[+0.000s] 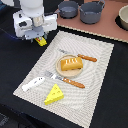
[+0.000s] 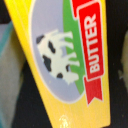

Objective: Interact with the objects in diverse but meaningful ways.

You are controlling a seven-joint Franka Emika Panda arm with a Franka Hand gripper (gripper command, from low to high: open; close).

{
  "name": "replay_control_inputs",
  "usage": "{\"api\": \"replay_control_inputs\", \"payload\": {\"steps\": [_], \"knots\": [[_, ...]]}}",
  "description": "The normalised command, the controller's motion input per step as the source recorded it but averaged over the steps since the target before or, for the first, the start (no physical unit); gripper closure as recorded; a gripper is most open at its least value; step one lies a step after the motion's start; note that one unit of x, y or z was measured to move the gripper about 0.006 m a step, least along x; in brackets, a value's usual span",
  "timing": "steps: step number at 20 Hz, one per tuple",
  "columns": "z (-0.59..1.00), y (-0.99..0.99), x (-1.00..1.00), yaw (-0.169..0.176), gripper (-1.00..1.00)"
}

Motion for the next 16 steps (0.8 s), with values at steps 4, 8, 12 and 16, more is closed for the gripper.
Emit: {"api": "replay_control_inputs", "payload": {"steps": [4, 8, 12, 16], "knots": [[0.29, 0.20, -0.27, -0.006, 1.00], [1.00, 0.43, -0.13, -0.054, 1.00], [0.99, 0.45, 0.63, -0.037, 1.00], [0.66, 0.34, 0.96, 0.000, 1.00]]}}
